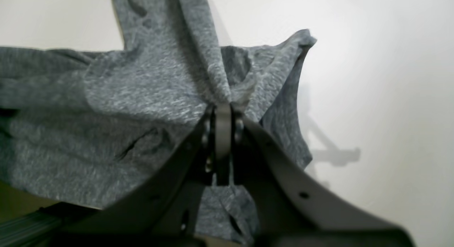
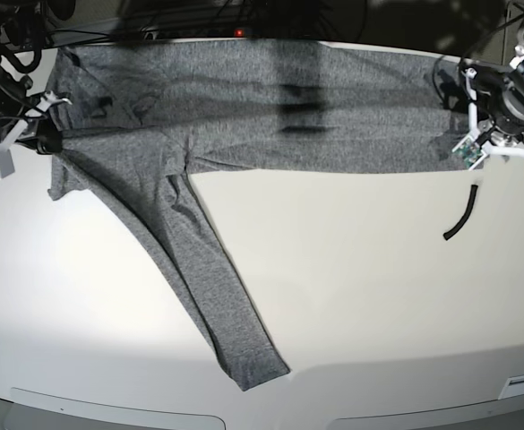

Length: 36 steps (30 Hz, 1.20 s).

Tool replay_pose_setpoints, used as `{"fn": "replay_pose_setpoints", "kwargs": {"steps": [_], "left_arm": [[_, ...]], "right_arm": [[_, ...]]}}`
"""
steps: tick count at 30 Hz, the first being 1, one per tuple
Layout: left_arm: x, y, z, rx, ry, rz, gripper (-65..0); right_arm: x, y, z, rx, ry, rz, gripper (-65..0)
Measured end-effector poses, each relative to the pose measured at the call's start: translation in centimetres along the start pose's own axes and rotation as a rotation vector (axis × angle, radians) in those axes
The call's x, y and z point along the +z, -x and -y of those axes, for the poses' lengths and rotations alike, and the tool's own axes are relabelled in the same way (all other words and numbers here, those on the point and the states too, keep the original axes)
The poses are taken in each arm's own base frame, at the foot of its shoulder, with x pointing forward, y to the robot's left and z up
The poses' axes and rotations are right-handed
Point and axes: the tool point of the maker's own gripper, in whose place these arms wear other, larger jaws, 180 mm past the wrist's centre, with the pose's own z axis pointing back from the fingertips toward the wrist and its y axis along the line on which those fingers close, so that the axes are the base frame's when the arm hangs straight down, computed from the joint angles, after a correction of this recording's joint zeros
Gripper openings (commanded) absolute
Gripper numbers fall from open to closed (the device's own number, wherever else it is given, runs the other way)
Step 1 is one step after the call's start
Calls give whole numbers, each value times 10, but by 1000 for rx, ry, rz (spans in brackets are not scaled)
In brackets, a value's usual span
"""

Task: Fold the T-shirt properly
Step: 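Lay the fold down and open both grippers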

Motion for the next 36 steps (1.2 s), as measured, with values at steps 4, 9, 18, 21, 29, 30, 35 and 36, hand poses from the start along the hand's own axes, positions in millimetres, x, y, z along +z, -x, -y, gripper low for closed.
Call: {"fn": "replay_pose_setpoints", "kwargs": {"steps": [4, 9, 18, 21, 29, 30, 35, 36], "left_arm": [[0, 0, -2, -14, -21, 0, -650], [0, 0, -1, -8, -17, 2, -650], [0, 14, 10, 8, 0, -41, -650], [1, 19, 21, 6, 27, -42, -650], [-1, 5, 39, 47, 44, 26, -650], [-1, 5, 40, 51, 44, 25, -650], [-2, 4, 42, 61, 48, 28, -650], [-2, 4, 41, 54, 41, 28, -650]], "right_arm": [[1, 9, 0, -1, 1, -39, -650], [1, 13, 0, 0, 3, -58, -650], [2, 24, 0, 0, 4, -121, -650], [6, 23, 6, -7, 24, -115, -650], [7, 28, 8, -10, 29, -143, -650], [7, 29, 8, -10, 29, -144, -650], [10, 41, 5, -15, 19, -186, -650], [11, 44, 5, -16, 18, -193, -650]]}}
